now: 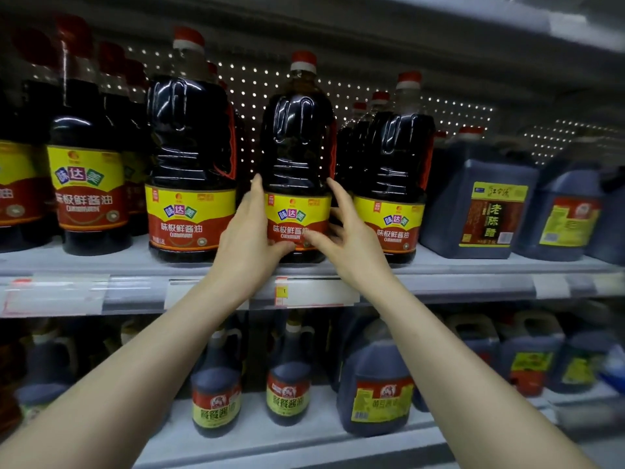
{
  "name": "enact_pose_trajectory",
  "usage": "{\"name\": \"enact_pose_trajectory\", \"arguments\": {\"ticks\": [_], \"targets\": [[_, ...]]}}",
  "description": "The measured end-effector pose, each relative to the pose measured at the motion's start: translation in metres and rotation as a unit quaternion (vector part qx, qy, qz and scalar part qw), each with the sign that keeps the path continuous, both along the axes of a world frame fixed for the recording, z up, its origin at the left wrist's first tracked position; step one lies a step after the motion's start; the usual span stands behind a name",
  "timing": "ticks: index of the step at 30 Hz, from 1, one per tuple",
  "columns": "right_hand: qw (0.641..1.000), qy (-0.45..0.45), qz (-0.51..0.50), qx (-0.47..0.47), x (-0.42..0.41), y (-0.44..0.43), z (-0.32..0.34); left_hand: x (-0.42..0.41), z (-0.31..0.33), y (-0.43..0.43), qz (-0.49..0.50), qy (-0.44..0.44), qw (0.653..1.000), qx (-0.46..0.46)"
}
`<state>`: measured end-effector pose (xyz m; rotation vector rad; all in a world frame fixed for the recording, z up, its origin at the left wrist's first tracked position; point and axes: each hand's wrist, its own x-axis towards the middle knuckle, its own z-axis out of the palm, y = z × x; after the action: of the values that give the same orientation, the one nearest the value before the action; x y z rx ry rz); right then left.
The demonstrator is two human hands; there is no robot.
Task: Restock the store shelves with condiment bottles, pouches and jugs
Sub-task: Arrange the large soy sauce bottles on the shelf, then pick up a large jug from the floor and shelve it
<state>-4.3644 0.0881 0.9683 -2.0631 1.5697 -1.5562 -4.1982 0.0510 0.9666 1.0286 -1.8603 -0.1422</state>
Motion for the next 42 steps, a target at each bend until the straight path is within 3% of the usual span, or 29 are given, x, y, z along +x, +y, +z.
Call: {"name": "enact_pose_trajectory", "arguments": {"ticks": [5, 9, 14, 19, 32, 42], "targets": [[1.0, 0.005, -0.028, -0.009, -0.007, 0.031, -0.009, -0.015, -0.015, 0.029, 0.024, -0.006, 0.998, -0.058], [0.996, 0.072, -0.056, -0.011, -0.027, 0.069, -0.023, -0.037, -0.029, 0.061, -0.039, 0.023, 0.995, -0.087], [0.982, 0.153, -0.105, -0.019, -0.079, 0.133, -0.044, -0.086, -0.044, 0.107, -0.122, 0.073, 0.989, -0.04], [0.971, 0.18, -0.16, 0.002, -0.16, 0.206, -0.065, -0.166, -0.064, 0.163, -0.186, 0.067, 0.98, -0.012], [0.928, 0.158, -0.326, 0.083, -0.343, 0.397, -0.114, -0.388, -0.137, 0.292, -0.347, 0.013, 0.936, 0.048], [0.901, 0.109, -0.386, 0.165, -0.403, 0.446, -0.196, -0.471, -0.216, 0.32, -0.435, -0.047, 0.889, 0.134]]}}
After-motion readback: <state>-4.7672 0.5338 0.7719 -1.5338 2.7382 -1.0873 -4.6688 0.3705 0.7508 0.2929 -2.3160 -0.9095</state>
